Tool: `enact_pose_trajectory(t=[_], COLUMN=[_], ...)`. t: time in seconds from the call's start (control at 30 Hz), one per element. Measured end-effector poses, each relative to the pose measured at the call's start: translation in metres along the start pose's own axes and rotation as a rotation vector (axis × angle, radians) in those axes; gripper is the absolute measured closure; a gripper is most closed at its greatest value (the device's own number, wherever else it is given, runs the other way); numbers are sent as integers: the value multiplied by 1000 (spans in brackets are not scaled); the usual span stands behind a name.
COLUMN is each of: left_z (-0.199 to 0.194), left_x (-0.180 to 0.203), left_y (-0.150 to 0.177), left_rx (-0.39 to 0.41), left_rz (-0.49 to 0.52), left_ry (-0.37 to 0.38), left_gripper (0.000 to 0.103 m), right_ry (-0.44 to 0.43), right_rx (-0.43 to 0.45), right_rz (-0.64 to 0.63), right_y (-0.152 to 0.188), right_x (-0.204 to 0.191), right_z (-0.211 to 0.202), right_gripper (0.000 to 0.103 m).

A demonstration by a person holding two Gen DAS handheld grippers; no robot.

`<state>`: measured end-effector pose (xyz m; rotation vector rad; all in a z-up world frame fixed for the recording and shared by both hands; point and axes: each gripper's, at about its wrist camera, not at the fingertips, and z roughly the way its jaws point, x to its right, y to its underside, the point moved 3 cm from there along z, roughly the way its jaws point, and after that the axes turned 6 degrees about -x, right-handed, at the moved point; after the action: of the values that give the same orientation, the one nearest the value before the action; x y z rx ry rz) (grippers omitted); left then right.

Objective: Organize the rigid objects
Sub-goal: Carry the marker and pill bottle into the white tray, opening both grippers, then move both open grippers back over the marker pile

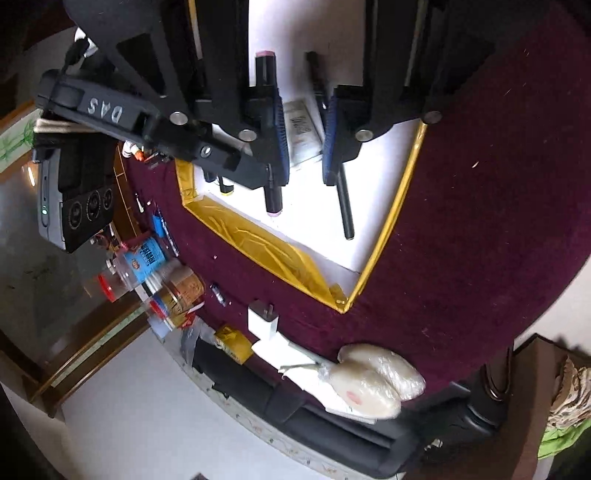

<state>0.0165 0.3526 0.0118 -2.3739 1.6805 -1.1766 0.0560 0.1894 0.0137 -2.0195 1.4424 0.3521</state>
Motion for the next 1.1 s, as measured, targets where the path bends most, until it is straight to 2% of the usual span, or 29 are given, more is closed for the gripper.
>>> enact_pose_trajectory(t=[0.07,0.13,0.2,0.33,0.4,0.47,0.53,0.63,0.67,0.73,0.8,0.83,0.9,1.0,1.07,1.1], left_z=[-13,-27,-38,-54,-60,-66,-74,-97,-105,-127,-144,-148,-151,-139,-120,-109], left_x=[4,11,22,53,74,97,120,158,171,196,217,225,239,251,257,261], left_y=[3,8,13,33,45,57,66,77,80,84,84,83,79,78,77,78], left_rx=[33,69,99,123,119,116,113,115,125,155,198,218,242,217,186,166], left_rz=[10,17,31,69,95,131,168,238,261,320,361,374,382,386,391,396], left_ry=[-14,-12,-1,64,117,158,197,258,266,277,286,281,256,248,223,215], left_gripper=[73,58,51,48,48,48,48,48,47,34,26,24,24,24,24,24], right_ry=[12,34,76,212,321,405,443,473,503,558,614,640,724,899,936,915], right_rx=[30,67,110,229,307,330,337,410,460,542,659,702,786,871,906,914], right_rz=[-18,-41,-70,-133,-179,-184,-150,-91,-86,-86,-90,-93,-114,-151,-123,-102], right_y=[1,6,14,39,59,74,81,95,99,101,102,101,96,83,71,68], right_x=[1,4,10,30,47,65,81,98,97,89,70,60,38,13,14,23], right_z=[-15,-34,-57,-106,-139,-170,-200,-277,-315,-376,-457,-489,-549,-608,-627,-630], right_gripper=[62,62,62,62,60,59,59,59,59,59,57,55,39,35,26,23])
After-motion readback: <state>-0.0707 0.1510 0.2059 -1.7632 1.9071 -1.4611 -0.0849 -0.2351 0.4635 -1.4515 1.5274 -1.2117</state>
